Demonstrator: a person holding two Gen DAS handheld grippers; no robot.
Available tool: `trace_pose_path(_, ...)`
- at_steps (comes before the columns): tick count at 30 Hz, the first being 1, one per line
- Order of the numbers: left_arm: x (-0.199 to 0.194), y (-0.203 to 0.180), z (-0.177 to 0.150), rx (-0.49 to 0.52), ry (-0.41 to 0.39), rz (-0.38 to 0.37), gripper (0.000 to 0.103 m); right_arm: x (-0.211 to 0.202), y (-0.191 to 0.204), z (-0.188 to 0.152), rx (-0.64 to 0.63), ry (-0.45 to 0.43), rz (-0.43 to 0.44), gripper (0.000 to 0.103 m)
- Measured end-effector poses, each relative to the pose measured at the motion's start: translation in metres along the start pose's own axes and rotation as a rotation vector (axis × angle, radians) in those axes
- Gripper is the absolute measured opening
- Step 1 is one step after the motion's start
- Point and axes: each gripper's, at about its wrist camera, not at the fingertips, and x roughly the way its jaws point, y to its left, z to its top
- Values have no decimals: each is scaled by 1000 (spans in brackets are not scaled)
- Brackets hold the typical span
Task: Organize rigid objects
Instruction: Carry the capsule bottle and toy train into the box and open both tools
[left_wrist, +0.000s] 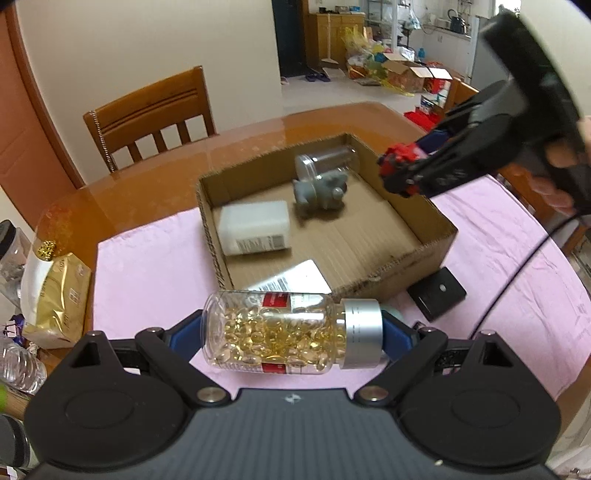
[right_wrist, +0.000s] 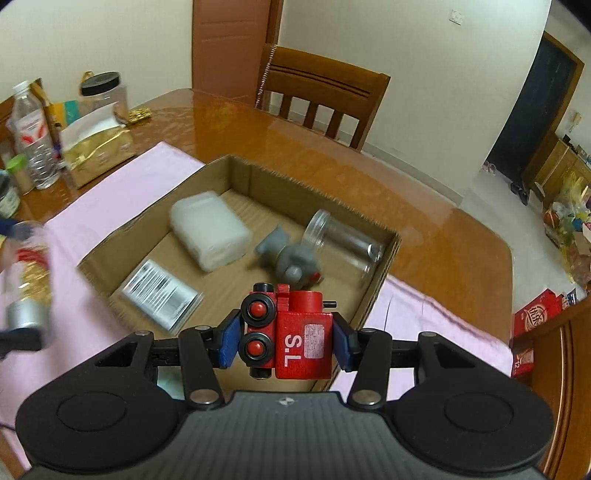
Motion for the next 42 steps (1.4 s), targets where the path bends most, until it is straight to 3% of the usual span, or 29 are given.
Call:
trace_pose_path(1,1,1,2,-5,-2,4,94,8,-3,6,4,1,-2,56)
trace_pose_path(3,3,3,5,-10,-5,9,94,18,-7,10,1,6,-7,69)
trace_pose_path(5,6,4,8,-9,-6,13,94,20,-7,10,-11,-8,-56,94)
trace_pose_path(8,11,5,14,-4,-10,12,94,10,-9,1,24,-27,-47,103)
trace_pose_path(18,37,-11,45,49,-31,-33,94,-35,-10,-39,189,-24,-78,103)
trace_pose_path(22,52,-21,56,76,-31,-50,94,-45,-9,-59,263,21,-135,103)
trace_pose_path(32,81,-43,81,106,-49,-67,95,-59,-2,-115,418,104,-161,103)
trace_pose_path(37,77,-46,86,93,-104,-61,100,-65,-4,-128,460,99,-188,103)
trace_pose_path(42,69,-43,81,71,-103,-65,101,-66,-2,-133,475,97,-194,103)
